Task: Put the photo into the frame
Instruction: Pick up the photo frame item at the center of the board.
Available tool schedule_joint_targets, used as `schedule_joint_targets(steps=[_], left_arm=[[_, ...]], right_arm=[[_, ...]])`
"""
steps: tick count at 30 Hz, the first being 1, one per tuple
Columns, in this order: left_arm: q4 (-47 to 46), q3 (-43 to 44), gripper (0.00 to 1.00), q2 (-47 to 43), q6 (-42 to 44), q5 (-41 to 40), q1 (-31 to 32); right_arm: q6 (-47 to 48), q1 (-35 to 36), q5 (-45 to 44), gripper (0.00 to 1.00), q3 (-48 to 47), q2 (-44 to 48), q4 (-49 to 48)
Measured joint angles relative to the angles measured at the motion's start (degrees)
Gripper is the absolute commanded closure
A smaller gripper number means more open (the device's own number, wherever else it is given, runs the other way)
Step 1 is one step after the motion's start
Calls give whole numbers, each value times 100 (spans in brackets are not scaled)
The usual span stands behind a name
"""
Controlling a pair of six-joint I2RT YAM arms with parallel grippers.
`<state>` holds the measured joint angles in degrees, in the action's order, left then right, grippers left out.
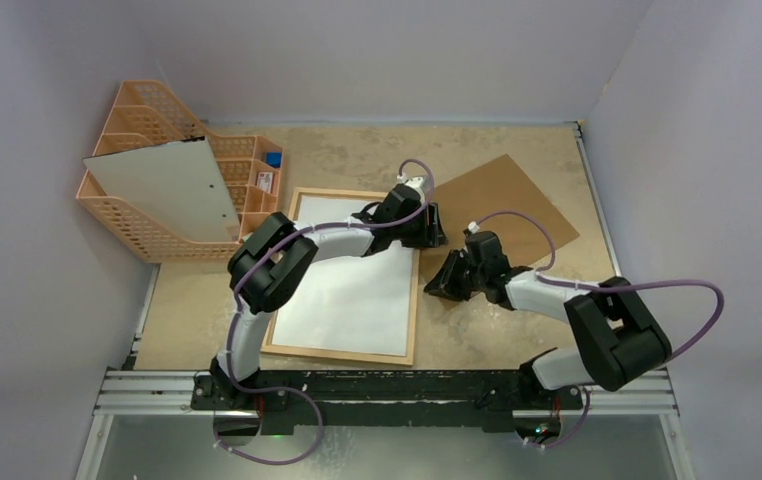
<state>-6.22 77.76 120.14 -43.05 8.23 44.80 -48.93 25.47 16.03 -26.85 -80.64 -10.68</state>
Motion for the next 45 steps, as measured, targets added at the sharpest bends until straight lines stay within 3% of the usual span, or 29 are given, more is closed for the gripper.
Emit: schedule_joint_targets(steps=[11,21,26,29,31,34,39,45], left_arm=[[262,157,41,0,236,-404,0],[595,428,35,26,402,-560,-4],[678,977,31,254,557,-656,-72],[638,1298,28,424,643,-680,-181],[546,1499,27,566,693,-745,-284],[446,1853,26,861,802,-903,-437],[302,2579,24,1493,1274,-1475,-592],[173,3193,24,2111,1613,-1790,-699]], right_arm=[[-848,-96,-1233,69,-468,-33,651],[-654,-1659,-1838,68,-592,17,887],[-501,-1967,-2262,66,-848,-114,1091],[-444,-1991,-2577,61,-901,-2,1375],[-396,-1993,-2826,49,-901,234,1628],[-334,-2013,-3165,41,-968,608,1779],[-216,-2124,-3501,34,-1537,540,1746],[-4,-2494,-3558,28,-2024,-280,1475]])
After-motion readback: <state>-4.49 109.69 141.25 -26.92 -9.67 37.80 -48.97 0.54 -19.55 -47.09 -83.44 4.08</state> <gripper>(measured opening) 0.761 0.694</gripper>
